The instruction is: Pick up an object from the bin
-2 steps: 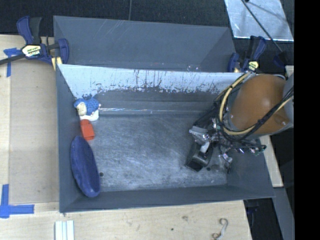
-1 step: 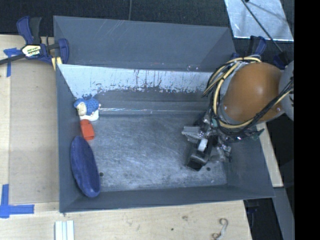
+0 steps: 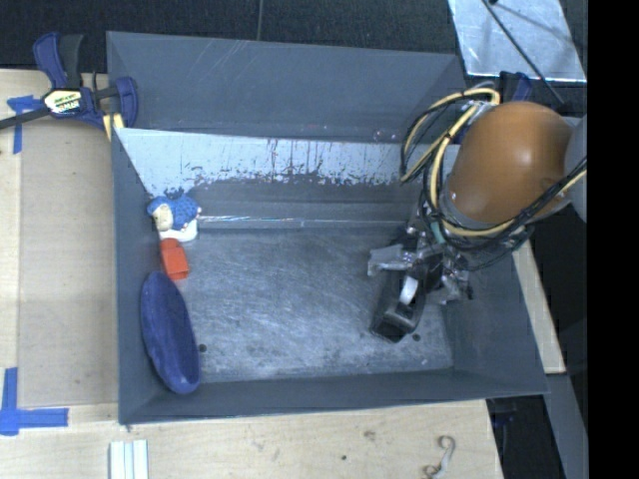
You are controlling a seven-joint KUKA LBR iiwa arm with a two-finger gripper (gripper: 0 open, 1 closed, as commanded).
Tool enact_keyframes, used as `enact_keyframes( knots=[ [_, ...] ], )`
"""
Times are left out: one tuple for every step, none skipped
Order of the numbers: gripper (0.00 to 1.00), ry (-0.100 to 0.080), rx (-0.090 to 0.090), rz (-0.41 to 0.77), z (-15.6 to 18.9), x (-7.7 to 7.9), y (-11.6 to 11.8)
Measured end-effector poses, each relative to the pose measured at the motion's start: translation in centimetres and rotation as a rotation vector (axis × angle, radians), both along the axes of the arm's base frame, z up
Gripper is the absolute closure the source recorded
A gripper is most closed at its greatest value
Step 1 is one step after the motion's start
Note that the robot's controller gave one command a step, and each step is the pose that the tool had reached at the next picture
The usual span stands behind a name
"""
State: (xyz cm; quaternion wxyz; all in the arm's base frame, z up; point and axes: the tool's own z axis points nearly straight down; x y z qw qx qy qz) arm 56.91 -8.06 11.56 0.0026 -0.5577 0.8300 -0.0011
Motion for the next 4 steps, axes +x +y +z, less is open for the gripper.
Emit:
enact_keyframes(
  knots=[
    [0.00,0.003,0.000,0.237,-4.7,1.7,-0.5],
    [0.00,0.004,0.000,0.232,-4.7,1.7,-0.5],
    [1.00,0.004,-0.001,0.230,-4.6,1.7,-0.6],
    [1.00,0.005,0.000,0.227,-1.9,1.7,-0.5]
  ],
)
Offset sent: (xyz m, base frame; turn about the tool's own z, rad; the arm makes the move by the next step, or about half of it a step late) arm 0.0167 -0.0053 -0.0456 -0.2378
